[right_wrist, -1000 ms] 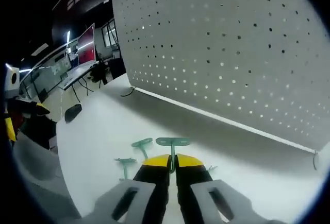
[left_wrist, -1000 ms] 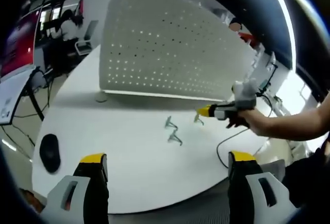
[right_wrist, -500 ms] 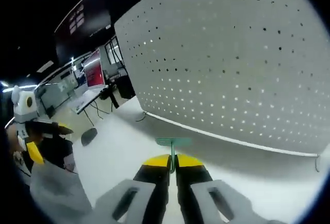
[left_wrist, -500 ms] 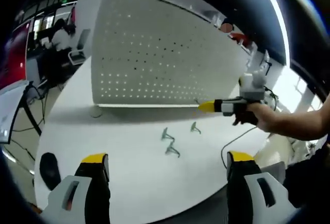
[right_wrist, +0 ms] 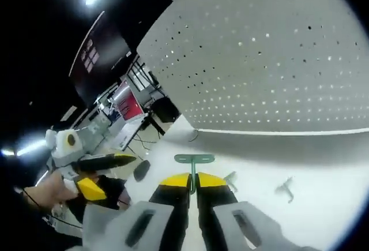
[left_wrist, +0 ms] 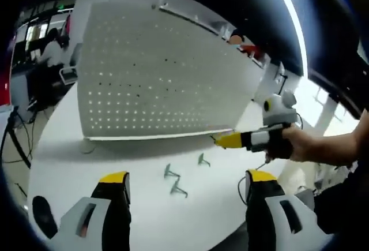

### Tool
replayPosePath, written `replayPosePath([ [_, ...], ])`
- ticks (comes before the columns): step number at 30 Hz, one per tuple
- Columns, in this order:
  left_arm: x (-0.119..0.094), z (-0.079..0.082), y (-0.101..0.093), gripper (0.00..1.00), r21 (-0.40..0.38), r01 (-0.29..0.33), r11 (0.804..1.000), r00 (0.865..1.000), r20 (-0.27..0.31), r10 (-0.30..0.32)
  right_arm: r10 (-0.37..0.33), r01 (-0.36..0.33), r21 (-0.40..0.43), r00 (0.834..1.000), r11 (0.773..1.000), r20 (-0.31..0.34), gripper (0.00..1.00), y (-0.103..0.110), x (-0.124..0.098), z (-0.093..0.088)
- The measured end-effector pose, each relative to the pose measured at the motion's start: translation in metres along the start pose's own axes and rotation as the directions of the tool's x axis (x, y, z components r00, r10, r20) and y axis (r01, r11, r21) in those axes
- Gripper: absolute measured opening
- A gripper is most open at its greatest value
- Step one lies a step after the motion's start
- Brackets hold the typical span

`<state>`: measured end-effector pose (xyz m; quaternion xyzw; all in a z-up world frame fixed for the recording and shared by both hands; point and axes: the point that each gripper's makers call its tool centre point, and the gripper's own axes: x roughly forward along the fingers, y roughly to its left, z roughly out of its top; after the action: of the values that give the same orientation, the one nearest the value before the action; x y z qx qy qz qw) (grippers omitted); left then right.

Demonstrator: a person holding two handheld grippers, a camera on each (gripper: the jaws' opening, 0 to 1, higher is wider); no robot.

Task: Insert the hook assembly into the mounting plate slot until the hook locks in place.

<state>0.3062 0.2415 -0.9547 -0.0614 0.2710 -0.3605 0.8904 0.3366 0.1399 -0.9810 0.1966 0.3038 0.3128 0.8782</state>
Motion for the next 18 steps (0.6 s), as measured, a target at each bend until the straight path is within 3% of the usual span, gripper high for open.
replayPosePath([
  [2,0.001,0.003,-0.001,0.75,0.023,0.013,1.0,1.0,0.004,-0.013,0.009,-0.01,-0.019,1.0,1.0,-0.008,0.0,0.005,0.0,-0.004],
  [5,0.002,0.01,-0.003,0.71,0.04,0.038,0.998,0.999,0.023,-0.039,0.076,-0.075,0.056,0.997,0.996,-0.02,0.0,0.021,-0.002,-0.011],
  [12,0.013,0.016,-0.01,0.58,0.105,0.083,0.991,0.996,0.028,-0.086,0.149,-0.146,0.152,0.989,0.978,-0.012,0.0,0.042,-0.005,-0.014],
  [15,0.018,0.018,-0.017,0.53,0.111,0.108,0.988,0.993,0.034,-0.113,0.2,-0.194,0.251,0.98,0.948,0.003,0.0,0.053,-0.008,-0.015],
  [18,0.023,0.02,-0.026,0.51,0.086,0.156,0.984,0.986,0.041,-0.159,0.255,-0.247,0.365,0.967,0.898,0.026,0.0,0.062,-0.011,-0.016],
])
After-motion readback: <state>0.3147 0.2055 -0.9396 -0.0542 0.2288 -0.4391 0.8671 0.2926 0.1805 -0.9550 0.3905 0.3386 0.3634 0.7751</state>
